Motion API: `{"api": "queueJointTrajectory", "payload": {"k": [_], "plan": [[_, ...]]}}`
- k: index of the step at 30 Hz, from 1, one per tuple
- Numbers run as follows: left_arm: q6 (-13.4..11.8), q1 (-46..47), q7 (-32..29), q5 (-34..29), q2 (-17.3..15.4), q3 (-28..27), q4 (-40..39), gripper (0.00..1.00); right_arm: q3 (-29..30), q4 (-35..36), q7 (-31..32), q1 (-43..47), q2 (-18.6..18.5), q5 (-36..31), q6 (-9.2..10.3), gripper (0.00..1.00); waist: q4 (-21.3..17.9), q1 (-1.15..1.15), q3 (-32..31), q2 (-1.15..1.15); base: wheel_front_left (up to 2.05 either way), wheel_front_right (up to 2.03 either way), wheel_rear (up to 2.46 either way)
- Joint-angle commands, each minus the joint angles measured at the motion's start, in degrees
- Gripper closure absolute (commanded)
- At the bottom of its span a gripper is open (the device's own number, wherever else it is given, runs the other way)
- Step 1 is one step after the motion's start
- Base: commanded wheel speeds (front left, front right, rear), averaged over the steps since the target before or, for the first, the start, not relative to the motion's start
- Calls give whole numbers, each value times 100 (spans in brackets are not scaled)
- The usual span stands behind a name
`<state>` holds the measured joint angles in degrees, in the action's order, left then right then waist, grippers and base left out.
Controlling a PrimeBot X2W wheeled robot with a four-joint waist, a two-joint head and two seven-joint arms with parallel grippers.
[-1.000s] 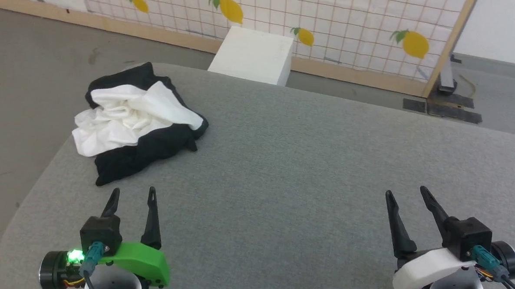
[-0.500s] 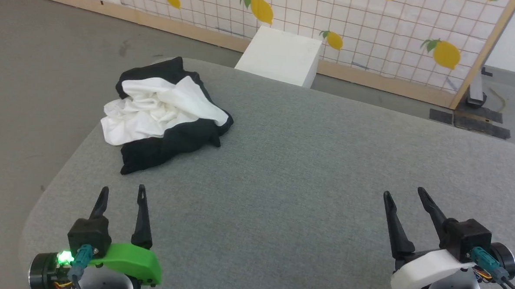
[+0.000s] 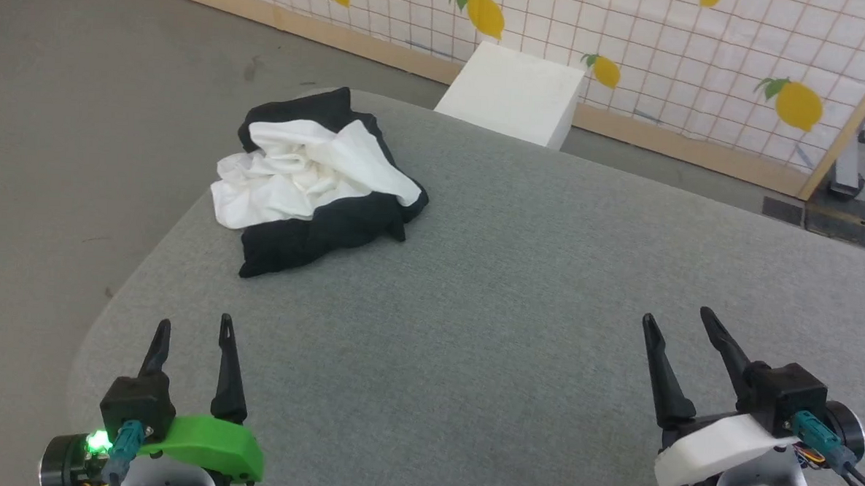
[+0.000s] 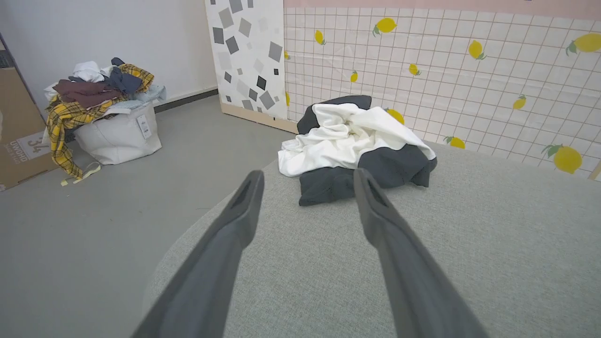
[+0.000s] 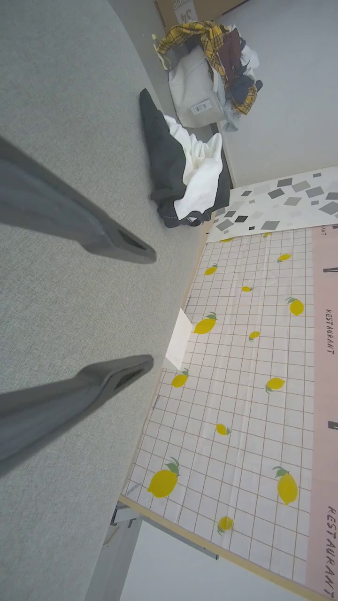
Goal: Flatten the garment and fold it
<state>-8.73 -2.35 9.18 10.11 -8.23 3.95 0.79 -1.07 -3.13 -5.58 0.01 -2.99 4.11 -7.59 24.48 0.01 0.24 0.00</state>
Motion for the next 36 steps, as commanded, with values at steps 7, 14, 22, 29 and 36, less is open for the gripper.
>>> {"api": "queueJointTrajectory", "payload": {"k": [7, 14, 22, 29, 36], "plan": [[-124, -82, 127, 140, -117, 61, -14, 0, -8, -46, -111, -92, 8, 85, 7, 0, 227, -1, -4, 0, 0, 0, 0], [-217, -97, 215, 270, -161, 86, -8, 0, -24, -79, -163, -111, 8, 163, 7, 0, 411, -1, -4, 0, 0, 0, 0], [-313, -104, 290, 370, -236, 162, 3, 0, -36, -132, -224, -137, 9, 203, 8, 0, 613, -1, -25, 0, 0, 0, 0], [-397, -122, 349, 477, -315, 209, 9, 0, -46, -166, -286, -153, 10, 250, 9, 0, 773, -1, -44, 0, 0, 0, 0], [-493, -139, 400, 575, -392, 262, 1, 0, -46, -206, -342, -170, 11, 294, 9, 0, 936, -1, -40, 0, 0, 0, 0]]}}
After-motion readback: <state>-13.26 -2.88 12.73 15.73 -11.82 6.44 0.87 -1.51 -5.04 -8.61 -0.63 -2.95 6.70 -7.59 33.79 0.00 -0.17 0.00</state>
